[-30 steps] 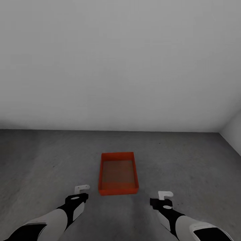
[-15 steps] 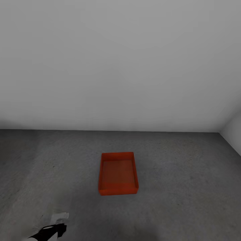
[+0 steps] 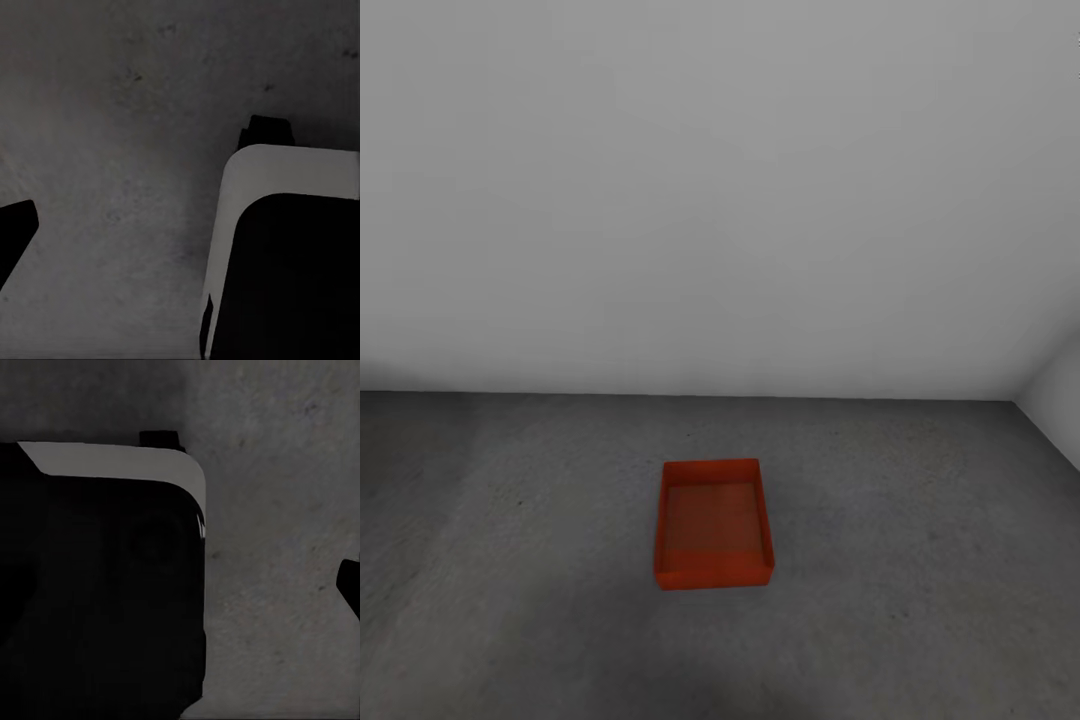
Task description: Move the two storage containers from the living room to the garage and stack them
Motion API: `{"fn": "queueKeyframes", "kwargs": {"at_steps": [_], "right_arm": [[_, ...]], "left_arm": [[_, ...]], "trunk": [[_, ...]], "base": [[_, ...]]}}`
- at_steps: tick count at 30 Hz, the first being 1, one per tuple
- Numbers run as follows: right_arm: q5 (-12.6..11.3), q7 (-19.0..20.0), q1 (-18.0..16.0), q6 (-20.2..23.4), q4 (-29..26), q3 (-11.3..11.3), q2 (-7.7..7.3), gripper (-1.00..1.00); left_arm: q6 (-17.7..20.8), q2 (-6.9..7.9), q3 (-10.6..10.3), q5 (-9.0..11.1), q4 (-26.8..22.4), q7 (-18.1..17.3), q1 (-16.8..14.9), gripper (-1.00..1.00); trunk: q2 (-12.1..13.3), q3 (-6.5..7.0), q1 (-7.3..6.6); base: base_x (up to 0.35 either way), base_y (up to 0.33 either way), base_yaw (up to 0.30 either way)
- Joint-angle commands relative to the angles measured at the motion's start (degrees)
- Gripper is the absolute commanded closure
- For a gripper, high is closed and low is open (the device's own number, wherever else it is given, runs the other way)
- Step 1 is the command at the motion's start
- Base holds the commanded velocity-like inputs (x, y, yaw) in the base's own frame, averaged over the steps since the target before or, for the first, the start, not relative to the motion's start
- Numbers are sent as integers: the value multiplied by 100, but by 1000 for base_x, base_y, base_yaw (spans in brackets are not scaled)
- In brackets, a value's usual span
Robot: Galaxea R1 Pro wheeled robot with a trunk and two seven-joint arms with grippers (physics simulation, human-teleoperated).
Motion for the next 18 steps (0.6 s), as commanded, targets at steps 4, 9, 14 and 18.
{"fn": "queueKeyframes", "kwargs": {"at_steps": [4,9,14,18], "right_arm": [[-44,15,44,-22,18,48,1,-100],[-49,15,59,-74,18,47,1,-100],[-51,16,61,-86,18,47,1,-100],[-45,24,63,-83,18,49,1,-100]], "left_arm": [[-38,-15,27,-15,-16,2,62,-100],[-54,-21,34,-31,-31,1,80,-100],[-51,-27,30,-11,-21,3,83,-100],[-56,-18,21,-46,-25,4,84,-100]], "trunk": [[-2,34,0],[-2,80,0],[-2,127,0],[-2,164,0]], "base": [[0,0,50],[0,0,68],[0,0,66],[0,0,23]]}}
